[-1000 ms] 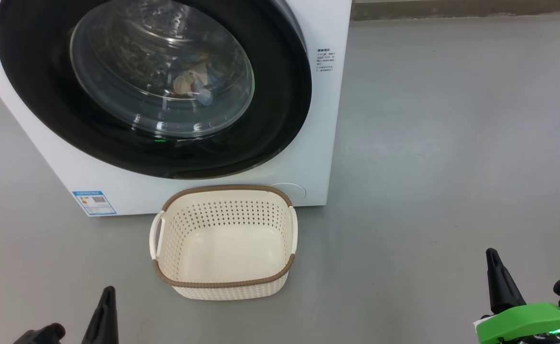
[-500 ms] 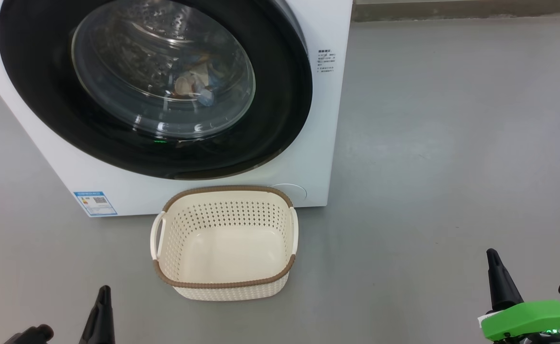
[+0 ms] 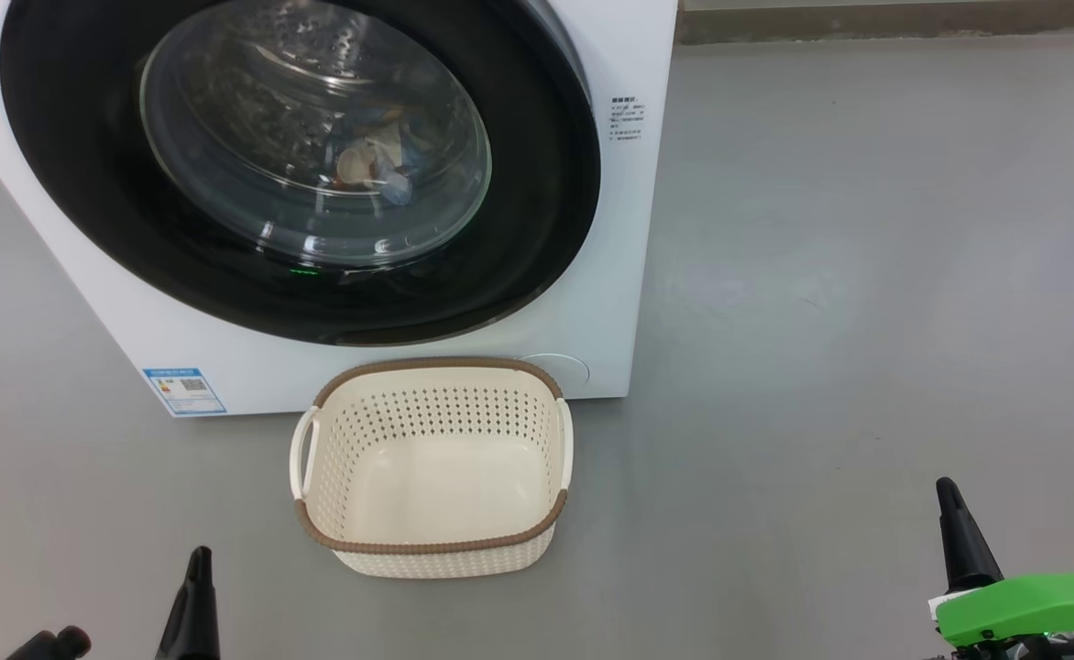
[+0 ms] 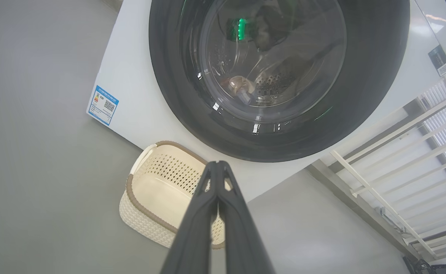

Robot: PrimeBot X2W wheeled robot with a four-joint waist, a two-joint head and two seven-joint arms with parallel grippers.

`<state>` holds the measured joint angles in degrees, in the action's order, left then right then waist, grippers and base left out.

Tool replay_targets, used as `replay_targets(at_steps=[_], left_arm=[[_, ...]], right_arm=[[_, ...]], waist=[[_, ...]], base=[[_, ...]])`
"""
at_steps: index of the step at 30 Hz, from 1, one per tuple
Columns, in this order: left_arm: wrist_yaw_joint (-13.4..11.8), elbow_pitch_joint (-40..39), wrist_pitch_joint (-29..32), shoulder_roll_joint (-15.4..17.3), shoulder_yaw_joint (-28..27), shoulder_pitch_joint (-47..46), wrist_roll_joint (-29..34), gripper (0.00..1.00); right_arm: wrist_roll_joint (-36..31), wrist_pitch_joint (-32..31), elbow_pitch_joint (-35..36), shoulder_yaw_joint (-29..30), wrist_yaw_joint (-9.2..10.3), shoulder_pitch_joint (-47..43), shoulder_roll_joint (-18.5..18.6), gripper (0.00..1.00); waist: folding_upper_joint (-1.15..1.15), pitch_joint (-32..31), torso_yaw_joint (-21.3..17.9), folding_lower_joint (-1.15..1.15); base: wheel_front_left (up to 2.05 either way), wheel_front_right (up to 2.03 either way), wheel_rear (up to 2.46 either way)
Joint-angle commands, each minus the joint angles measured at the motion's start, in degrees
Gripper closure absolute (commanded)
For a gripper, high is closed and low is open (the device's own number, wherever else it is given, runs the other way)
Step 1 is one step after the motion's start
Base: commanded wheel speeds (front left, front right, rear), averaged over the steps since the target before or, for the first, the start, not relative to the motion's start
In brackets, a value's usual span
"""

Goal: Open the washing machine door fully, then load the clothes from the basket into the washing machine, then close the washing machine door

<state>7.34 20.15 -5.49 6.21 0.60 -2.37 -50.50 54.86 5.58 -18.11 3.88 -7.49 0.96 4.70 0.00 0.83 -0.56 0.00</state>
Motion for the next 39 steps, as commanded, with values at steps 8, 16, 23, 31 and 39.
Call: replay_targets(at_steps=[8, 16, 23, 31, 39], left_arm=[[0.05, -2.24, 1.41, 0.27, -1.95, -2.51, -5.14, 1.00], [0.06, -2.67, 2.76, -0.19, -2.62, -2.73, -9.77, 1.00], [0.07, -3.05, 3.94, -0.59, -3.20, -2.93, -13.82, 1.00], [0.08, -3.48, 5.29, -1.04, -3.88, -3.15, -18.45, 1.00], [0.10, -3.91, 6.64, -1.50, -4.54, -3.37, -23.06, 1.00]], right_arm=[[5.08, -1.43, 1.88, 0.07, 0.00, 3.24, 0.29, 1.00], [9.16, -2.79, 2.12, 0.41, 0.00, 3.54, 0.02, 1.00], [12.73, -3.98, 2.33, 0.70, 0.00, 3.81, -0.21, 1.00], [16.82, -5.34, 2.56, 1.04, 0.00, 4.11, -0.48, 1.00], [20.89, -6.69, 2.80, 1.38, 0.00, 4.42, -0.75, 1.00]], waist=[[0.00, -0.09, 0.06, 0.00], [0.00, -0.18, 0.13, 0.00], [0.00, -0.26, 0.18, 0.00], [0.00, -0.35, 0.24, 0.00], [0.00, -0.44, 0.31, 0.00]], base=[[0.00, 0.00, 0.00], [0.00, 0.00, 0.00], [0.00, 0.00, 0.00], [0.00, 0.00, 0.00], [0.00, 0.00, 0.00]])
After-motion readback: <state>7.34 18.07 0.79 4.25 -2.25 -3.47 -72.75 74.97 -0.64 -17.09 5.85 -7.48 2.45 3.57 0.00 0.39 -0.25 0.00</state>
